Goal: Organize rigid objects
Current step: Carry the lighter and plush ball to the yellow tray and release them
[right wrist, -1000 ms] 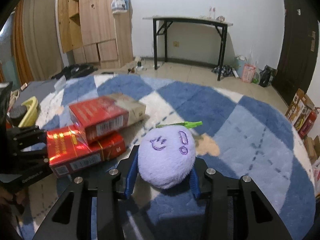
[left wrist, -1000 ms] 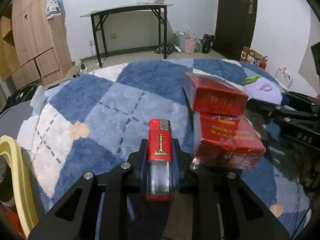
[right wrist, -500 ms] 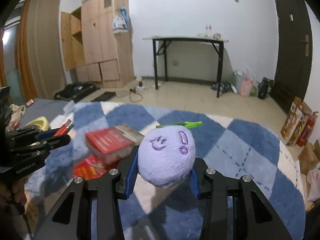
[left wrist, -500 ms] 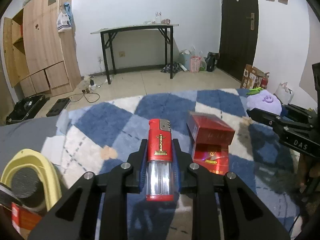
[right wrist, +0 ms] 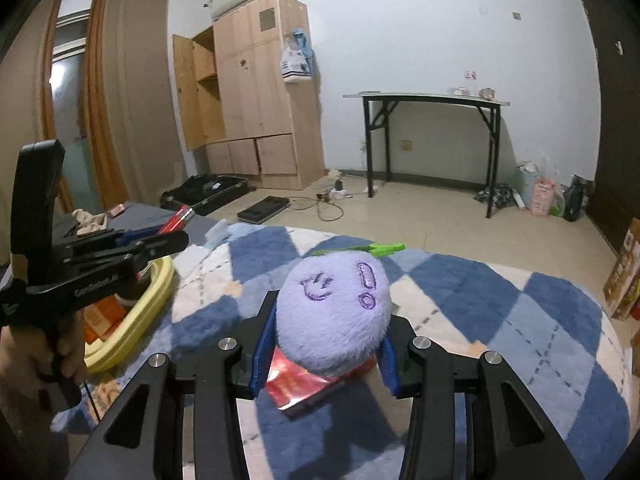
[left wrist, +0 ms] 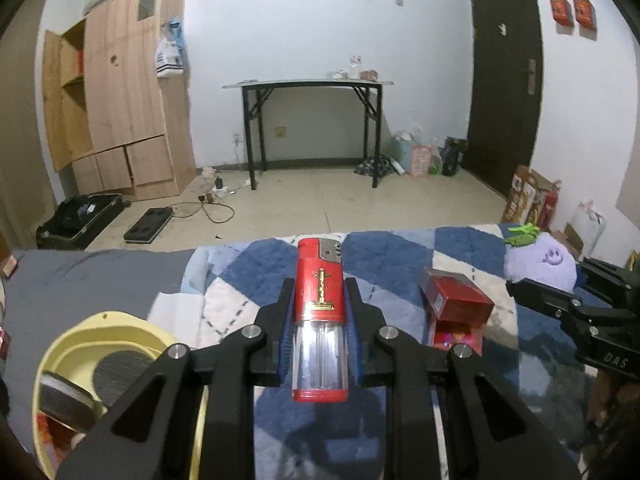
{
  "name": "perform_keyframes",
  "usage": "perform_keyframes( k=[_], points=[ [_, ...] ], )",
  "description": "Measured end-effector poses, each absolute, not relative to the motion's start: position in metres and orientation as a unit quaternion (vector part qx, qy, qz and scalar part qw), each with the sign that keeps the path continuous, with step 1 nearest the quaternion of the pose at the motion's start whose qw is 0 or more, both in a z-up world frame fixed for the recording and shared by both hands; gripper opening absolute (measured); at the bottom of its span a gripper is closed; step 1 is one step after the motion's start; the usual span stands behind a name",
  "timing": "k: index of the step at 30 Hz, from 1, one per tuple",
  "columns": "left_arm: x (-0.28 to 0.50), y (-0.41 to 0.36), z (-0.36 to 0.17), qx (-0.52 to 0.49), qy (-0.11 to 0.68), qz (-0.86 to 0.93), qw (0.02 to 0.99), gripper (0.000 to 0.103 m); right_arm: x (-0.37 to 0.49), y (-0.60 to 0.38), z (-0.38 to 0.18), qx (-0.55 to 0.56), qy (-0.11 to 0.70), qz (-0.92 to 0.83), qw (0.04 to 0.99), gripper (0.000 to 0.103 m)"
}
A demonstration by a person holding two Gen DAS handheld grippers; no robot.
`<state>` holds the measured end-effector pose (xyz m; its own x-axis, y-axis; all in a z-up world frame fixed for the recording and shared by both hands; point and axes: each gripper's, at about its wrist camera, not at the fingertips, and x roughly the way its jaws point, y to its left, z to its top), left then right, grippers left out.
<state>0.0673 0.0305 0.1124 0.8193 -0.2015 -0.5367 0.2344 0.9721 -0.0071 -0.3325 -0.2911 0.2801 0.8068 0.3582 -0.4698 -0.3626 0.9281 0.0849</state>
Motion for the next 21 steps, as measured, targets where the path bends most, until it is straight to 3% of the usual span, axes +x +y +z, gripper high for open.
perform_keyframes(
  k=[9,15,21],
  points=[
    [0.014,0.126,0.171,0.039,0.263,-0.103,0.958,0.024,-0.348,-0.245,0.292,-0.047,0.232,0.260,0.936,0.043],
    [-0.022,0.214,0.159,0.012,0.270,-0.031,0.962,0.024,-0.331,-0.183,0.305,-0.071,0.237,0.349,0.904,0.043],
    [-0.019,0.255,0.126,-0.021,0.276,0.002,0.961,0.024,-0.299,-0.104,0.302,-0.115,0.242,0.414,0.870,0.043]
  ],
)
